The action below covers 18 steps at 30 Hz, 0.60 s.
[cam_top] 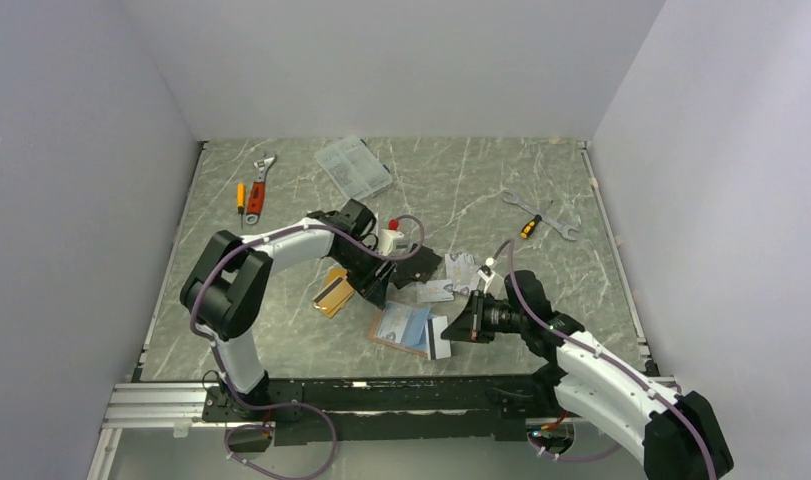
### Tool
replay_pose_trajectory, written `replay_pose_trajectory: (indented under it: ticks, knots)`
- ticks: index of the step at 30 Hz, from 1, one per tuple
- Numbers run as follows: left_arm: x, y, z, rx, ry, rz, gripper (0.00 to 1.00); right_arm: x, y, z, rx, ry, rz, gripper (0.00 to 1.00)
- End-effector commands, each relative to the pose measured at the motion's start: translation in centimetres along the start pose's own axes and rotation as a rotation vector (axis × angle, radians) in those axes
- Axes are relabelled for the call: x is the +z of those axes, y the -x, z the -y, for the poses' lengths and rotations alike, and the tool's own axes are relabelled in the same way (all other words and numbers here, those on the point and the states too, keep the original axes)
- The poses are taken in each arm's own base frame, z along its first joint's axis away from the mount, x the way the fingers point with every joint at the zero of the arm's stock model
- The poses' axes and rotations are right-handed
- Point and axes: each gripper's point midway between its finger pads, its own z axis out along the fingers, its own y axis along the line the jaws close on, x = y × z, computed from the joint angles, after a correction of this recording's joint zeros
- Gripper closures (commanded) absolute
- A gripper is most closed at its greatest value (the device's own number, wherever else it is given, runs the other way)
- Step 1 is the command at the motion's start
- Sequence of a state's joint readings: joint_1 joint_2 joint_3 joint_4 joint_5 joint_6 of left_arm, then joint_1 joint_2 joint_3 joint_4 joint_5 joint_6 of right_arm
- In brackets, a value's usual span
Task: Put the credit cards into the card holder
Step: Insert the credit card into the card holder.
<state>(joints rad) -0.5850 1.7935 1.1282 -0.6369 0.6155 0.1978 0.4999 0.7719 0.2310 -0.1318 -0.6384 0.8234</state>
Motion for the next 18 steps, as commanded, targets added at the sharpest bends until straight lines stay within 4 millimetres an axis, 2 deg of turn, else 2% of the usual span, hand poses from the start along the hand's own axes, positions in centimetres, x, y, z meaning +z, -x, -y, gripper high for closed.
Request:
replay_pose_trajectory:
  ticks: [1,10,13,18]
  knots:
    - [-1.9,1.6,1.5,0.045,-0.064,0.088,0.44,0.8,2.8,-2.8,-0.062,0.088,0.033,1.00]
    - [-2.9,1.5,1.8,0.047,-0.113,0.134,0.44,4.0,4.9,-3.4,-0.084,0.107,-0.020,1.00]
    - [-3.2,1.7,1.9,0.058,-0.128,0.150,0.44,4.9,4.9,-3.6,-0.090,0.108,-0.036,1.00]
    - [-3.5,2.2,2.2,0.099,-0.156,0.156,0.44,5.7,4.6,-2.6,-0.077,0.055,-0.062,1.00]
